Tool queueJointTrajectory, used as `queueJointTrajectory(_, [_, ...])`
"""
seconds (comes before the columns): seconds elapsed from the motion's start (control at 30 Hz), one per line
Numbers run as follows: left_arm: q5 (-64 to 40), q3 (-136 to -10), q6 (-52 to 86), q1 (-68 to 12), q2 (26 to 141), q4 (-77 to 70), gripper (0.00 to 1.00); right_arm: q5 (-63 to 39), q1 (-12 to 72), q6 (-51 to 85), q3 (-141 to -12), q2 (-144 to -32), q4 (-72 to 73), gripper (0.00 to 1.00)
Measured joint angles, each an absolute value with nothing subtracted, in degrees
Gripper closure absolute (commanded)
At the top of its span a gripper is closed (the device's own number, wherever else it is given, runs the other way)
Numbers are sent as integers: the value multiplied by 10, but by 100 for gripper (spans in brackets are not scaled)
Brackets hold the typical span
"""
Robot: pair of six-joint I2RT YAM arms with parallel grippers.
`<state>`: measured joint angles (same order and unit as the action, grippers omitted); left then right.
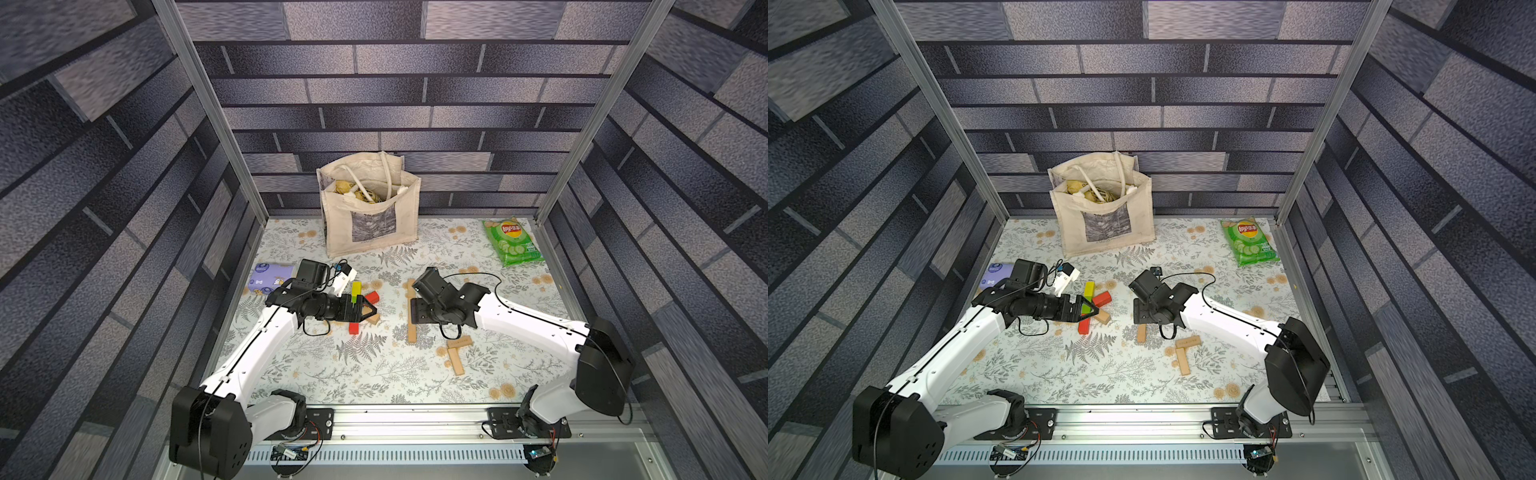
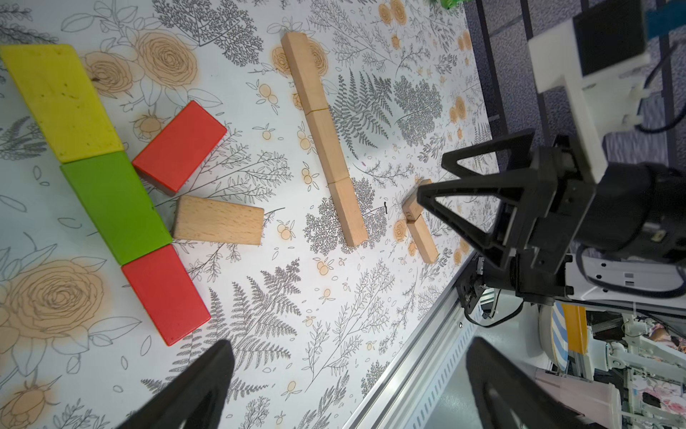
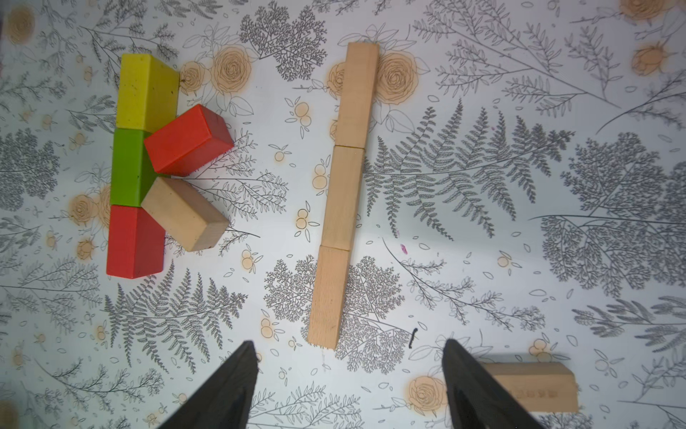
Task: Assemble the letter k with building blocks
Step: Pick up the building block from the center of the board.
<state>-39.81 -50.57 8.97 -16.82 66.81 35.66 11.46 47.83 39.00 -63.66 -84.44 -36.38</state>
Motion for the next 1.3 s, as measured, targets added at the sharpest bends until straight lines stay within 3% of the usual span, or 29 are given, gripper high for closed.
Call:
queueJointTrajectory(0.3, [-265,-623,59,-390,769,321,0,36,305,372,-513,-713,-361,19])
queueJointTrajectory(0.67, [-186,-821,8,-530,1006,336,0,-54,156,349,-401,-621,-376,19])
queueJointTrajectory(0.9, [-178,-845,-5,-569,1058,339,0,-94,73,309,-385,-582,-400,20])
queueJointTrajectory(1.3, [-178,-941,-22,-593,1169,354,18,-143,24,294,-348,-585,-401,22])
